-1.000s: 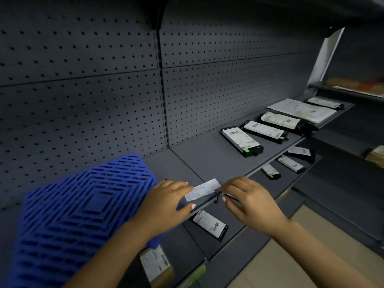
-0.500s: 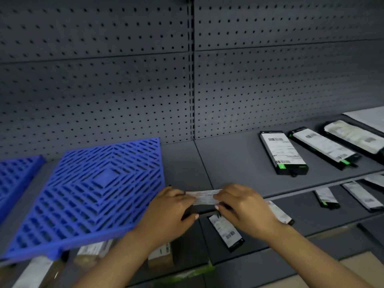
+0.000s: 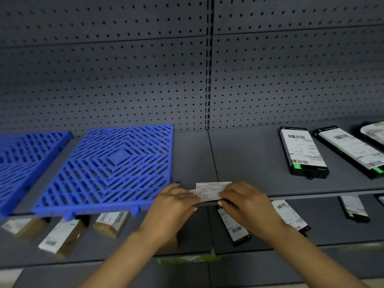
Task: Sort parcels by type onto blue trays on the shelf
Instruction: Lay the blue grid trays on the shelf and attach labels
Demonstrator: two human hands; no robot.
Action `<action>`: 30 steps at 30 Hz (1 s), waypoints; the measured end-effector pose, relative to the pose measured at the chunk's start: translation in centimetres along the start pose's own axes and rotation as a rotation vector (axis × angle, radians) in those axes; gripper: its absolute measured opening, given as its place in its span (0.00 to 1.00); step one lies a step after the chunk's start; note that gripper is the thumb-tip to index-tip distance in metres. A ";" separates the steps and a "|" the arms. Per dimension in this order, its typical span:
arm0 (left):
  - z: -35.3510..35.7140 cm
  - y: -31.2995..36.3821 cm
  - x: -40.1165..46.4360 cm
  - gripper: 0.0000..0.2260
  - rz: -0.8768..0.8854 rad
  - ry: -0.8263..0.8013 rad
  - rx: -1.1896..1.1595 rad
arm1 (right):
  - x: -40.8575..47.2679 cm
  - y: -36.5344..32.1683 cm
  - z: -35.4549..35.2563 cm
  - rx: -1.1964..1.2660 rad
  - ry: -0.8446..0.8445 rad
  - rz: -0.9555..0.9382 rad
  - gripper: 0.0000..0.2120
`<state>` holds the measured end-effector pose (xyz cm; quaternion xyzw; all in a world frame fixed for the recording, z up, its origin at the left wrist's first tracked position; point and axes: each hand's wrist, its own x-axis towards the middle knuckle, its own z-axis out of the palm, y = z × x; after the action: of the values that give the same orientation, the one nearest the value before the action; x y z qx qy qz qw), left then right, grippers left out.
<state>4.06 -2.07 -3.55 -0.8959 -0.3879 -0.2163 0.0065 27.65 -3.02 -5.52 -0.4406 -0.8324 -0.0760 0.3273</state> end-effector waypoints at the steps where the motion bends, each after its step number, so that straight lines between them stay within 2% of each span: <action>1: 0.1 0.1 -0.1 0.13 0.002 0.024 -0.012 | -0.1 0.0 0.0 0.002 0.001 -0.004 0.11; 6: 0.0 0.4 -0.3 0.06 0.024 0.095 -0.034 | -0.8 0.1 0.1 -0.008 0.010 -0.019 0.12; 12: -0.1 0.7 -0.8 0.09 0.045 0.110 -0.056 | -0.9 -0.2 0.0 -0.032 0.065 -0.077 0.09; 21: -0.9 0.4 -2.3 0.08 0.079 0.389 -0.144 | 0.7 -1.5 -0.9 -0.010 0.152 -0.157 0.06; 30: -4.2 -4.1 -5.9 0.07 0.071 0.487 -0.072 | 5.1 -6.7 0.5 -0.008 0.193 -0.246 0.05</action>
<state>-3.97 -4.09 -2.67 -0.8300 -0.3353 -0.4392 0.0757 20.14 -3.35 -1.67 -0.3275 -0.8445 -0.1607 0.3921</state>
